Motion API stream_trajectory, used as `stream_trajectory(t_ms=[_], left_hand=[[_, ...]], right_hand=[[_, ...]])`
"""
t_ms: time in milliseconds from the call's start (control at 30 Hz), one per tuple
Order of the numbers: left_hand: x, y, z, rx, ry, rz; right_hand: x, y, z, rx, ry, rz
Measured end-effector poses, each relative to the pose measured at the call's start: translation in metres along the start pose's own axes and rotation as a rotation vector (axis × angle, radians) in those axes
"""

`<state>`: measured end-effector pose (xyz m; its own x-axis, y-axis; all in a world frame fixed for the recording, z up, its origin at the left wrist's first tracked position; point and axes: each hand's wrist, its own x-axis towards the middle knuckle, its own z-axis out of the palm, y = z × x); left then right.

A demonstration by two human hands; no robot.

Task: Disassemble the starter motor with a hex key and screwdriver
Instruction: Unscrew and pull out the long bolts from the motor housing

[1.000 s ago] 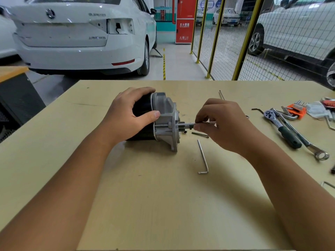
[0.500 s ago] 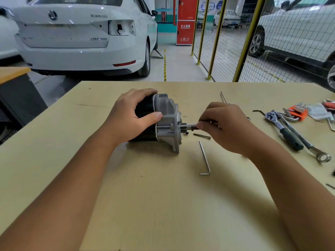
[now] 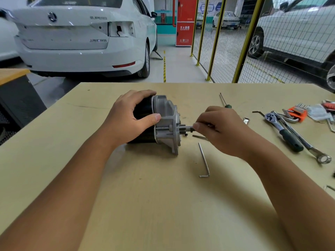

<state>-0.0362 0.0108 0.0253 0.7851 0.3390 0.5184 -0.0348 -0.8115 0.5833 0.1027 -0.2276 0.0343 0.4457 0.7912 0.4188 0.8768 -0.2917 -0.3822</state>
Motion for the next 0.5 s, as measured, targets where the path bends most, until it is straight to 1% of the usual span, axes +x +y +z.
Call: stream_trajectory(t_ms=[67, 267, 400, 500], left_hand=[[0.0001, 0.0002, -0.0001, -0.005, 0.002, 0.000], [0.0012, -0.0028, 0.0018, -0.012, 0.012, 0.002], [0.0007, -0.0023, 0.0046, -0.030, 0.032, -0.006], [0.0014, -0.0038, 0.0040, -0.051, 0.041, -0.011]], right_hand=[[0.0003, -0.0003, -0.0012, 0.000, 0.015, -0.007], [0.0000, -0.0024, -0.0038, -0.038, 0.146, -0.070], [-0.0013, 0.0008, -0.0025, 0.011, 0.124, -0.059], [-0.0009, 0.0002, 0.0023, 0.011, 0.045, -0.052]])
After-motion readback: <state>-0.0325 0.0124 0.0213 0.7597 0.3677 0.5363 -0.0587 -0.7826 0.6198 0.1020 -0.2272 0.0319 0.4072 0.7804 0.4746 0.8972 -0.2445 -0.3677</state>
